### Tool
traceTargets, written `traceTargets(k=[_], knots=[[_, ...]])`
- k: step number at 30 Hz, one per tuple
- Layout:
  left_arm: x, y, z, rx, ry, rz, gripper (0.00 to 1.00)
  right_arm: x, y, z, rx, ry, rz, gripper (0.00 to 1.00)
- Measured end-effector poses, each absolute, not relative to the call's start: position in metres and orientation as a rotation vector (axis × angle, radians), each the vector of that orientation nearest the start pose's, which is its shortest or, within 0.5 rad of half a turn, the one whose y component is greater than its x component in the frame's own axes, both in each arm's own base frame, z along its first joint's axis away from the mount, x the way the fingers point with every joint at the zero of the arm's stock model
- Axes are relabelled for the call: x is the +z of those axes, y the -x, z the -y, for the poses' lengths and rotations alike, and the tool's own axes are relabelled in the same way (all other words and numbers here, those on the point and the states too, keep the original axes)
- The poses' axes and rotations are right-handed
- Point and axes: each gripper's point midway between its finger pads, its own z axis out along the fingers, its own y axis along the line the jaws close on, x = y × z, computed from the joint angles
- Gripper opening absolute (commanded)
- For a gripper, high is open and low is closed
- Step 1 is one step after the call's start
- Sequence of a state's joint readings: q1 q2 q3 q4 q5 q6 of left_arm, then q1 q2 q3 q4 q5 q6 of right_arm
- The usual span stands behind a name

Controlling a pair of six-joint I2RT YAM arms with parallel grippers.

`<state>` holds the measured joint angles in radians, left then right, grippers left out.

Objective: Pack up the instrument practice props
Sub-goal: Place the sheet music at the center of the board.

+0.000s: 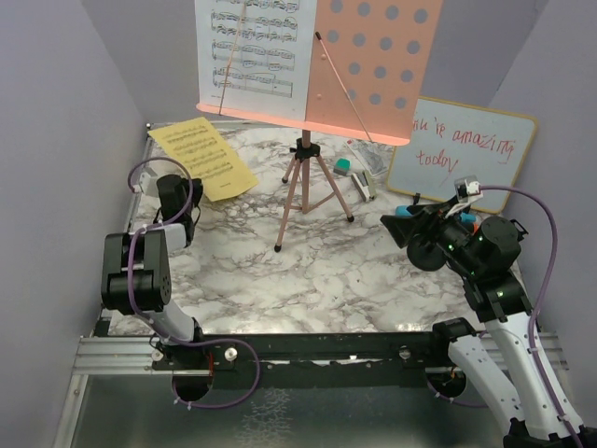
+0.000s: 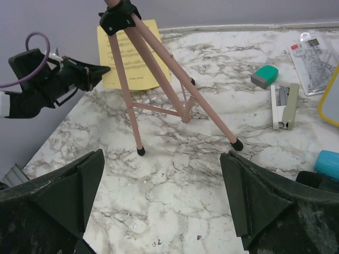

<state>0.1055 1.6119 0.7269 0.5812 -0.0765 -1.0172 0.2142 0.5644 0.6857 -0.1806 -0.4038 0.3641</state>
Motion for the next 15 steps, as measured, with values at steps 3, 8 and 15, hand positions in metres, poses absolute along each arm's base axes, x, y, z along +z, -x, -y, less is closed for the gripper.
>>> traceTargets(k=[3, 8, 15], knots=[[0.109, -0.456, -0.024, -0.564, 1.143, -1.562, 0.0, 0.291, -0.236, -0.136, 0.767, 0.194, -1.671, 0.99], [0.098, -0.446, -0.018, -0.572, 1.238, -1.479, 0.0, 0.291, -0.237, -0.135, 0.758, 0.19, -1.67, 0.99], [0.09, -0.45, -0.015, -0.586, 1.303, -1.401, 0.0, 0.291, -0.239, -0.132, 0.74, 0.187, -1.668, 0.99]])
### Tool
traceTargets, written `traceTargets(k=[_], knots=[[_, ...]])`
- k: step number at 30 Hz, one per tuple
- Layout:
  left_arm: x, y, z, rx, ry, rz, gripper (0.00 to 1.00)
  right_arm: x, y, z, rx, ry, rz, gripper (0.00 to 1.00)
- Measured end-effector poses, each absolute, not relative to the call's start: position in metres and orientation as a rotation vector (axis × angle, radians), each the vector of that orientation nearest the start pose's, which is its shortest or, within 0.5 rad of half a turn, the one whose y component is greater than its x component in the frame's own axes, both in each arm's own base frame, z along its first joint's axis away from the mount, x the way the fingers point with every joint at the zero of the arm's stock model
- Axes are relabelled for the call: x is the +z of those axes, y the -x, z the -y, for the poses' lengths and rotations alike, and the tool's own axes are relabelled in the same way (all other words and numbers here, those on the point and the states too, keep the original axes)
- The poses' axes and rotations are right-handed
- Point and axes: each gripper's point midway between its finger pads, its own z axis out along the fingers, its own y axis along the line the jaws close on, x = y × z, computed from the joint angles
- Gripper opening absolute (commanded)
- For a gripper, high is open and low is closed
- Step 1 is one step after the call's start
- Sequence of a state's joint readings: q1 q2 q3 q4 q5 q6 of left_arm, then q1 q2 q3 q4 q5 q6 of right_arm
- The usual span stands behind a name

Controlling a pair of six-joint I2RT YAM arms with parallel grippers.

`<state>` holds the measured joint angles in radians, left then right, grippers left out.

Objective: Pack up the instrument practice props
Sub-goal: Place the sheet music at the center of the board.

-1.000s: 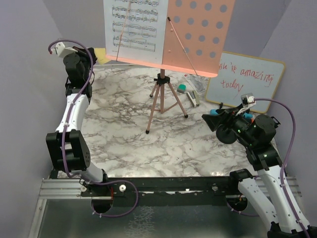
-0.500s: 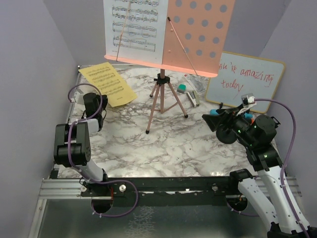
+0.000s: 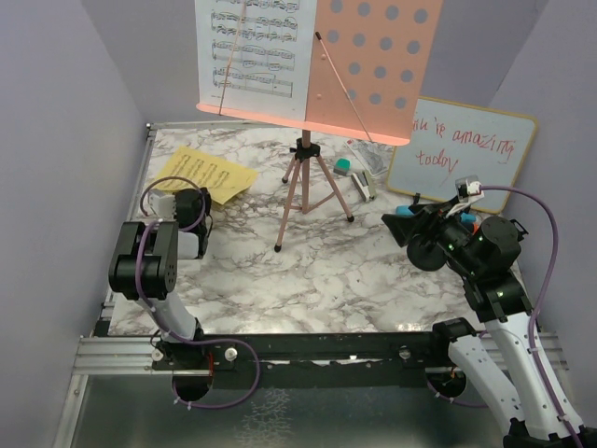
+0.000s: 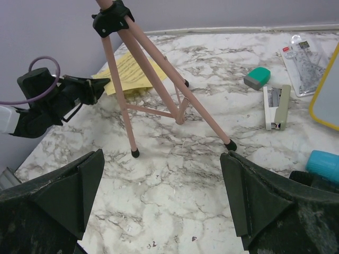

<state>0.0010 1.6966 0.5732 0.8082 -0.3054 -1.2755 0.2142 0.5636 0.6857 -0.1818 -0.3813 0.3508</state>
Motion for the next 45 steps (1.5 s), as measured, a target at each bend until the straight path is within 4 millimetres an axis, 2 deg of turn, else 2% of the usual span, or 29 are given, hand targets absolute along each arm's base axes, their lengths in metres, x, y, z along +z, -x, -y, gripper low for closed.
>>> traceTargets(k=[3, 5, 7, 12, 15, 23, 28, 32, 37, 45], knots=[[0.082, -0.453, -0.016, -0.598, 1.331, -1.385, 0.0, 0.291, -0.239, -0.132, 0.738, 0.188, -1.668, 0.99], [0.07, -0.454, -0.015, -0.584, 1.352, -1.391, 0.0, 0.291, -0.239, -0.132, 0.737, 0.189, -1.668, 0.99], [0.066, -0.458, -0.009, -0.588, 1.353, -1.39, 0.0, 0.291, -0.239, -0.132, 0.735, 0.189, -1.668, 0.99], [0.072, -0.474, 0.001, -0.636, 1.371, -1.323, 0.0, 0.291, -0.24, -0.132, 0.732, 0.186, -1.668, 0.99], [0.072, -0.475, -0.002, -0.642, 1.405, -1.264, 0.0, 0.29, -0.24, -0.131, 0.727, 0.182, -1.67, 0.99], [0.075, -0.445, -0.024, -0.543, 1.439, -1.156, 0.0, 0.288, -0.241, -0.129, 0.714, 0.177, -1.679, 0.99], [0.078, -0.426, -0.031, -0.519, 1.446, -1.134, 0.0, 0.286, -0.242, -0.129, 0.715, 0.176, -1.686, 0.99], [0.072, -0.405, -0.036, -0.489, 1.459, -1.138, 0.0, 0.287, -0.241, -0.129, 0.715, 0.177, -1.68, 0.99], [0.062, -0.391, -0.034, -0.472, 1.473, -1.155, 0.0, 0.288, -0.24, -0.129, 0.715, 0.178, -1.675, 0.99], [0.077, -0.378, -0.022, -0.504, 1.463, -1.126, 0.0, 0.292, -0.237, -0.128, 0.715, 0.181, -1.658, 0.99]])
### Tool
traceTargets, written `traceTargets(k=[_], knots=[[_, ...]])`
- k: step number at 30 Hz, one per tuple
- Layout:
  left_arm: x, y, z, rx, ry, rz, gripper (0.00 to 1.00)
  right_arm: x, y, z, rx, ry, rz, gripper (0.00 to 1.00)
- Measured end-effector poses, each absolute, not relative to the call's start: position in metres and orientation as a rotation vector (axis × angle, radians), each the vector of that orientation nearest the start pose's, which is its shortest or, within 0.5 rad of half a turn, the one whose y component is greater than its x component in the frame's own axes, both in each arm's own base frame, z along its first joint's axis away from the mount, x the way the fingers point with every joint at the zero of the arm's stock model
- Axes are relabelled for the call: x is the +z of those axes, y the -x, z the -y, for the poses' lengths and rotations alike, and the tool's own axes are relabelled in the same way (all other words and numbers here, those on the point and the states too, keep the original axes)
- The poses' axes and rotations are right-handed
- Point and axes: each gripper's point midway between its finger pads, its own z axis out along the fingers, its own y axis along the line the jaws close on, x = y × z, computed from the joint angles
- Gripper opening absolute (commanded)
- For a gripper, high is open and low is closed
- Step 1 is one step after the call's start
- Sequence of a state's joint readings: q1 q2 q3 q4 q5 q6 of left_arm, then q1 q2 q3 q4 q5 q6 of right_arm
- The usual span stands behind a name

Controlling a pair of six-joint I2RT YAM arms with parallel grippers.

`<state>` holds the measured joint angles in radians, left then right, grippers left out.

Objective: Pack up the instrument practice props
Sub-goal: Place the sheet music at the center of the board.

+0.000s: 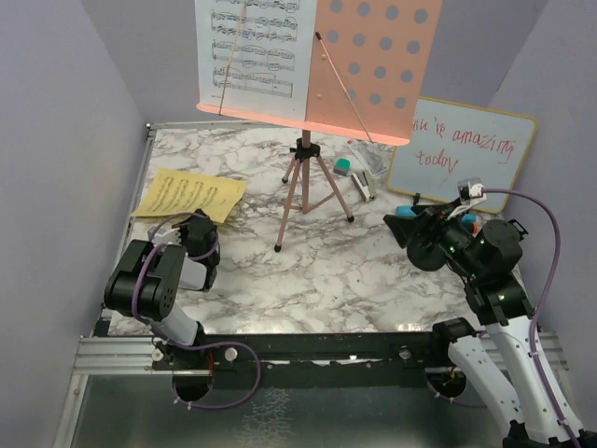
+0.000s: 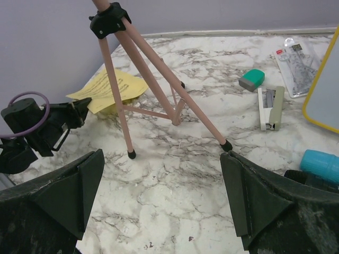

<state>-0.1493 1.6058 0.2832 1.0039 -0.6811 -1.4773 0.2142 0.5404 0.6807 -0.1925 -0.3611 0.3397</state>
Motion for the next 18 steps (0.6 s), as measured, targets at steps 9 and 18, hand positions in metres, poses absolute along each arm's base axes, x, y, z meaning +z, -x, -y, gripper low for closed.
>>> traceTargets(k=[9, 18], knots=[[0.083, -0.378, -0.028, -0.496, 1.414, -1.205, 0.0, 0.295, -0.234, -0.128, 0.718, 0.187, -1.644, 0.99], [0.085, -0.401, -0.031, -0.503, 1.193, -1.61, 0.0, 0.305, -0.224, -0.129, 0.728, 0.207, -1.6, 0.99]])
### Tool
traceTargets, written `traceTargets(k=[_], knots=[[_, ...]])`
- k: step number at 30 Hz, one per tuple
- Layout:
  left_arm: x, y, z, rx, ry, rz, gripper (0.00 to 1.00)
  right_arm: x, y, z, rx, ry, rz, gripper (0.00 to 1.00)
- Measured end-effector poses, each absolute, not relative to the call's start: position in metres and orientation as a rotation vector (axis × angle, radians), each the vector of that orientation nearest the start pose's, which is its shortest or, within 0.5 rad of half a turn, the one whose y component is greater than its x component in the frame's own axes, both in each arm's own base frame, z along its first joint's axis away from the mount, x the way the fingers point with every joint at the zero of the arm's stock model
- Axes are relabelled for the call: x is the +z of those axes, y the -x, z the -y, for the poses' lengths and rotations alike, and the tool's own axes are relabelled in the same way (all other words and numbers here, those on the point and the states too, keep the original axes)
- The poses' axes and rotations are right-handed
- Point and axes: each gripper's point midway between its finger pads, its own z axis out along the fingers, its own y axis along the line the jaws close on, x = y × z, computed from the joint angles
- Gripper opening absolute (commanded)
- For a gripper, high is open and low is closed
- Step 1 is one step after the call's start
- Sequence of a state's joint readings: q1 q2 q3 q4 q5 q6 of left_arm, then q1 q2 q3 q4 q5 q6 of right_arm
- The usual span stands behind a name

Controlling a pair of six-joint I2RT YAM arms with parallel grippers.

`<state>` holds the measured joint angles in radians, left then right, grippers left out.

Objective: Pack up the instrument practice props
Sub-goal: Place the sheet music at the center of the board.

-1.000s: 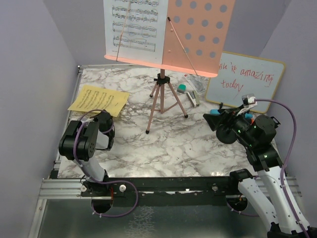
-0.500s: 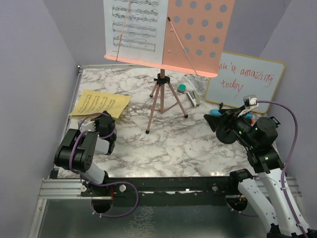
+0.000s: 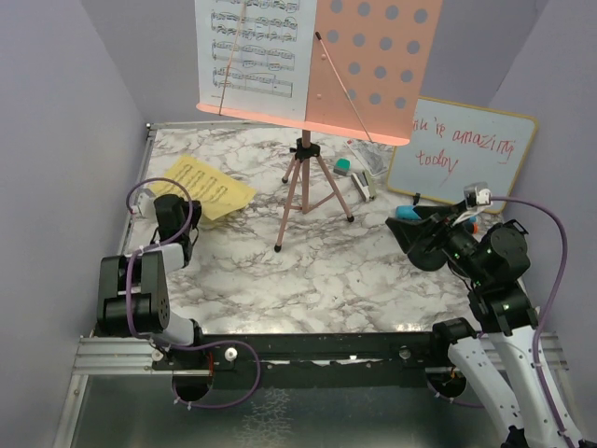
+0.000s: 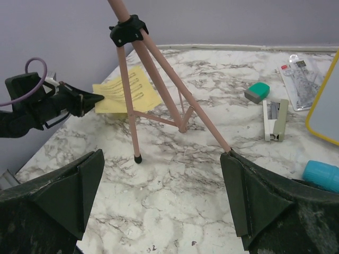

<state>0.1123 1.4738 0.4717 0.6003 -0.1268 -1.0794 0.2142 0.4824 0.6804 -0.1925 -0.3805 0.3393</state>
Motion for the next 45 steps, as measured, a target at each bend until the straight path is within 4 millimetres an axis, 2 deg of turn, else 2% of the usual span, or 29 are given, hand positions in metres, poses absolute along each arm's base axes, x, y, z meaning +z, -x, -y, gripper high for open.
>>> traceTargets(k=[6, 10, 12, 18, 24, 31, 37, 39, 41, 45], knots=[[0.088, -0.404, -0.027, -0.491, 0.97, -1.907, 0.0, 0.313, -0.216, -0.13, 0.738, 0.225, -1.563, 0.99], [0.086, -0.397, -0.027, -0.439, 0.82, -2.095, 0.0, 0.318, -0.209, -0.133, 0.749, 0.243, -1.54, 0.99], [0.085, -0.389, -0.037, -0.384, 0.772, -2.167, 0.0, 0.319, -0.206, -0.134, 0.754, 0.254, -1.533, 0.99], [0.067, -0.368, -0.085, -0.145, 0.733, -2.346, 0.06, 0.318, -0.201, -0.14, 0.77, 0.287, -1.524, 0.99], [0.054, -0.357, -0.108, 0.047, 0.656, -2.477, 0.07, 0.316, -0.196, -0.147, 0.795, 0.317, -1.524, 1.0], [0.044, -0.352, -0.139, 0.286, 0.617, -2.551, 0.1, 0.314, -0.191, -0.153, 0.815, 0.348, -1.525, 1.0], [0.044, -0.354, -0.162, 0.467, 0.605, -2.572, 0.14, 0.312, -0.191, -0.156, 0.824, 0.356, -1.535, 1.0], [0.044, -0.355, -0.169, 0.516, 0.606, -2.57, 0.2, 0.311, -0.192, -0.156, 0.823, 0.355, -1.538, 1.0], [0.046, -0.354, -0.175, 0.568, 0.608, -2.568, 0.32, 0.311, -0.191, -0.156, 0.823, 0.355, -1.542, 1.0], [0.05, -0.353, -0.185, 0.648, 0.618, -2.556, 0.43, 0.308, -0.193, -0.156, 0.823, 0.354, -1.555, 1.0]])
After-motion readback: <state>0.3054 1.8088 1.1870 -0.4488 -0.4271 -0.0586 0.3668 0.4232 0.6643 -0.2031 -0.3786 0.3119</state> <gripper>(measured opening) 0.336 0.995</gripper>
